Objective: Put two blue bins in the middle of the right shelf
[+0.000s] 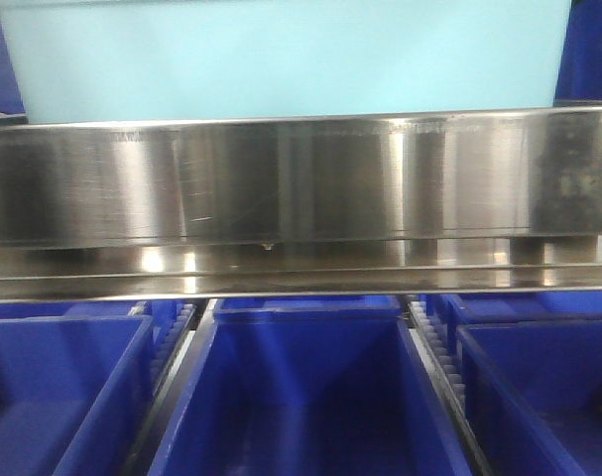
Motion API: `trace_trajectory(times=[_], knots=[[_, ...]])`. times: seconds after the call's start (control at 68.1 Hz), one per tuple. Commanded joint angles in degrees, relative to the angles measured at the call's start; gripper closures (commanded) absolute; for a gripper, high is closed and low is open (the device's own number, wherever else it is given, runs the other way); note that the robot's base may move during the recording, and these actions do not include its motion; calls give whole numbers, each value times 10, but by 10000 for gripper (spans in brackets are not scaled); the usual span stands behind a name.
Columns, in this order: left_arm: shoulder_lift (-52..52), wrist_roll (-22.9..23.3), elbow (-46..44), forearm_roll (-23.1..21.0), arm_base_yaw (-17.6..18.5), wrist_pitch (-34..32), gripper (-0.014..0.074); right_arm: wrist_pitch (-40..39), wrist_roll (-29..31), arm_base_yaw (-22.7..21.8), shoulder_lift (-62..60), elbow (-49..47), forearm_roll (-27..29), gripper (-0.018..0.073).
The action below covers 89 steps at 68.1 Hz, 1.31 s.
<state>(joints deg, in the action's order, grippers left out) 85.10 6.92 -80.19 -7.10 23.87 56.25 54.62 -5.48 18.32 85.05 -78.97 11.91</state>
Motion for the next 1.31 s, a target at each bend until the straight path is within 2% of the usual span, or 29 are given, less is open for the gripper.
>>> trace_trajectory(times=[0.0,0.455,0.984,1.292], knots=[[-4,-3,0,-3,-2,16,708,7,-5,-5,4,7,-26,713],[-39,-3,-4,-17,-2,-1,707,-11,-5,-5,-44,-21,-24,713],[-101,-3,-170,-21,-2,-2,707,6,-5,-5,-71,-216,-24,713],[-101,-3,-188,-21,-2,-5,707,9,-5,-5,-68,-231,-24,713]])
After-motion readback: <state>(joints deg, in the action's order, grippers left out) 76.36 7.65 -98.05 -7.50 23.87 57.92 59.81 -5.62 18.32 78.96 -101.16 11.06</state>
